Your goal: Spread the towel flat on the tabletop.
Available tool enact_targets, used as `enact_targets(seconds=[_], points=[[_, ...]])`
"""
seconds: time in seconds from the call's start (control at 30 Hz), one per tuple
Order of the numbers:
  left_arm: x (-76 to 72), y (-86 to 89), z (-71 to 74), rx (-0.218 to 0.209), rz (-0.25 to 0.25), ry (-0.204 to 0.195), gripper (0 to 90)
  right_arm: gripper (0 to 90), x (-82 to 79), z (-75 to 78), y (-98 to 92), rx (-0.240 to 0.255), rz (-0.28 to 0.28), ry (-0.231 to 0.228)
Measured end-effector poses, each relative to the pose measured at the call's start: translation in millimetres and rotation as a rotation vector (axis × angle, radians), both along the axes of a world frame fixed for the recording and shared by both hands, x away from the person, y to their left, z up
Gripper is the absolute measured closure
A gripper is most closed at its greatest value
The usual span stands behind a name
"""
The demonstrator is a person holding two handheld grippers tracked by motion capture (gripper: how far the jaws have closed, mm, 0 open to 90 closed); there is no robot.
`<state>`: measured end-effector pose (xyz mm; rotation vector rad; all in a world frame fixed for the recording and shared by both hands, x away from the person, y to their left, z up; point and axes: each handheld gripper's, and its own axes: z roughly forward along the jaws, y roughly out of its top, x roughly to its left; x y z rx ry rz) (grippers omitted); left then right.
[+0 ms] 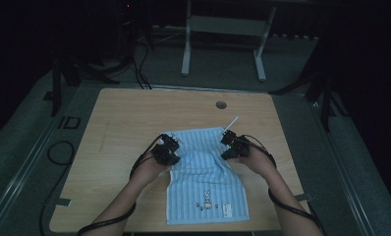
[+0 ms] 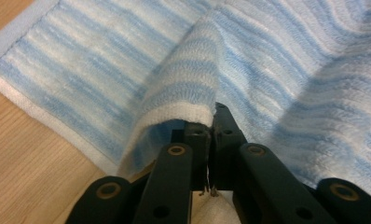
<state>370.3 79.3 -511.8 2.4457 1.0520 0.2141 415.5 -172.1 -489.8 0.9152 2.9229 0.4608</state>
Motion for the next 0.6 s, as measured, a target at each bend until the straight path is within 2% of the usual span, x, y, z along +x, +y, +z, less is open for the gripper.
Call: enact_targets(seconds=[0.03, 0.07, 0.1, 0.2, 0.27, 0.33, 0.37, 0.4, 0.43, 0.47, 0.5, 0.53, 0.57, 0.6], points=[[0.0, 0.0, 0.0, 0.0, 0.0, 0.0, 87.8, 89.9, 0.0, 0.0, 0.0, 0.0, 0.0, 0.0], [-2.1, 1.5, 2.0, 0.0, 0.004, -0.012, 88.2, 90.0, -4.6, 6.9, -4.7, 0.0, 0.003, -0.032], [-3.7, 2.9, 3.9, -0.004, 0.001, -0.017, 88.2, 90.0, -6.7, 10.4, -7.2, 0.004, 0.005, -0.045], [-9.7, 6.0, 10.2, -0.008, -0.002, -0.042, 88.6, 90.0, -12.2, 17.5, -13.1, 0.006, 0.011, -0.063], [-15.3, 6.8, 15.6, -0.018, -0.019, -0.048, 88.5, 90.0, -13.8, 20.6, -16.3, 0.013, 0.01, -0.067], [-23.1, 6.3, 23.5, -0.012, -0.02, -0.085, 88.6, 90.0, -13.9, 21.6, -17.2, 0.017, 0.01, -0.063], [-26.6, 5.9, 27.7, -0.015, -0.04, -0.091, 88.5, 90.0, -13.5, 22.9, -17.1, 0.033, -0.001, -0.067], [-29.7, 5.9, 31.4, -0.019, -0.039, -0.103, 88.5, 90.0, -13.5, 22.9, -17.1, 0.033, -0.001, -0.067], [-30.9, 6.2, 33.7, -0.017, -0.037, -0.107, 88.5, 89.6, -12.0, 22.8, -16.8, 0.054, -0.004, -0.061], [-31.4, 6.6, 35.1, -0.019, -0.044, -0.1, 88.4, 71.9, -8.0, 20.1, -14.4, 0.073, -0.011, -0.035], [-31.0, 7.5, 35.8, -0.025, -0.037, -0.1, 88.4, 71.9, -8.0, 20.1, -14.4, 0.073, -0.011, -0.035], [-28.6, 8.2, 34.0, -0.02, -0.038, -0.086, 88.3, 68.3, -2.6, 13.5, -8.2, 0.076, -0.036, -0.003], [-28.6, 8.2, 34.0, -0.02, -0.038, -0.086, 88.3, 68.3, -2.6, 13.5, -8.2, 0.076, -0.036, -0.003], [-27.7, 8.5, 32.8, -0.024, -0.033, -0.085, 88.3, 57.9, 1.2, 5.6, -1.3, 0.06, -0.039, 0.023]])
